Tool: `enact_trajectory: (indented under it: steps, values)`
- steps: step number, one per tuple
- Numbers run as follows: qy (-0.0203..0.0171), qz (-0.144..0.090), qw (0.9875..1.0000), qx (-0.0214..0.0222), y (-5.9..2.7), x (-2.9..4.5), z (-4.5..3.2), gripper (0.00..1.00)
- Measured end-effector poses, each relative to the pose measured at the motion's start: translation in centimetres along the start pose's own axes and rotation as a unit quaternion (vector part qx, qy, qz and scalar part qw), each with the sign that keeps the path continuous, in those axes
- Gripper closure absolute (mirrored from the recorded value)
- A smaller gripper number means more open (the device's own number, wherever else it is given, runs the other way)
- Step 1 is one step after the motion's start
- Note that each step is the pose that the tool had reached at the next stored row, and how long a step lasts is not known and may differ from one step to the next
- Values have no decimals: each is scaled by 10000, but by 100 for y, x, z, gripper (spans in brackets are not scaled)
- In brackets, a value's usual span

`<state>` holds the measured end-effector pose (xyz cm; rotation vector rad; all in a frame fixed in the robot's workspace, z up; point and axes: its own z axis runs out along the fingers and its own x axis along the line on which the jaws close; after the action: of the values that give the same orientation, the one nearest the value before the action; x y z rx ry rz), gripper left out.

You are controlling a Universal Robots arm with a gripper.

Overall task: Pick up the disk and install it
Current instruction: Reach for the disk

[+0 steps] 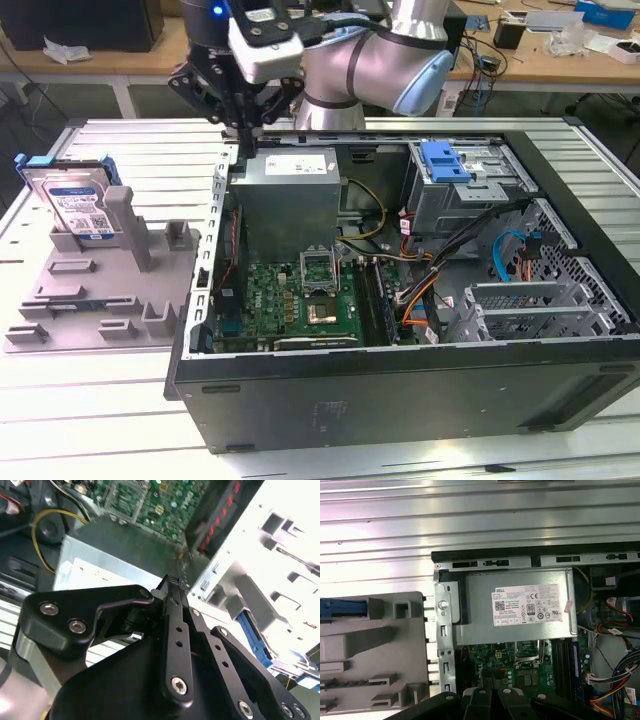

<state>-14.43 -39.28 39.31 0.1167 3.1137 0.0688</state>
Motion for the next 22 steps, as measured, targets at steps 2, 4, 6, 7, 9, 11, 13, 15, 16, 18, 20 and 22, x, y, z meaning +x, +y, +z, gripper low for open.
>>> enact_trajectory:
  steps: [2,4,6,7,9,11,13,15,16,18,20,22]
  values:
    - [0,0,10000,0,59,134,1,89]
    - [0,-1,10000,0,110,274,3,89]
    - [0,0,10000,0,166,473,3,89]
    - [0,0,10000,0,179,516,4,89]
    - [0,-1,10000,0,227,669,4,89]
    - [1,-1,10000,0,272,801,3,89]
    - [1,0,10000,0,301,885,4,89]
    - [2,-1,10000,0,330,964,5,89]
    - [2,0,10000,0,352,1021,6,89]
    - [2,-1,10000,0,391,1127,8,89]
    - [1,-1,10000,0,428,1227,9,89]
    - [2,0,10000,0,457,1305,10,89]
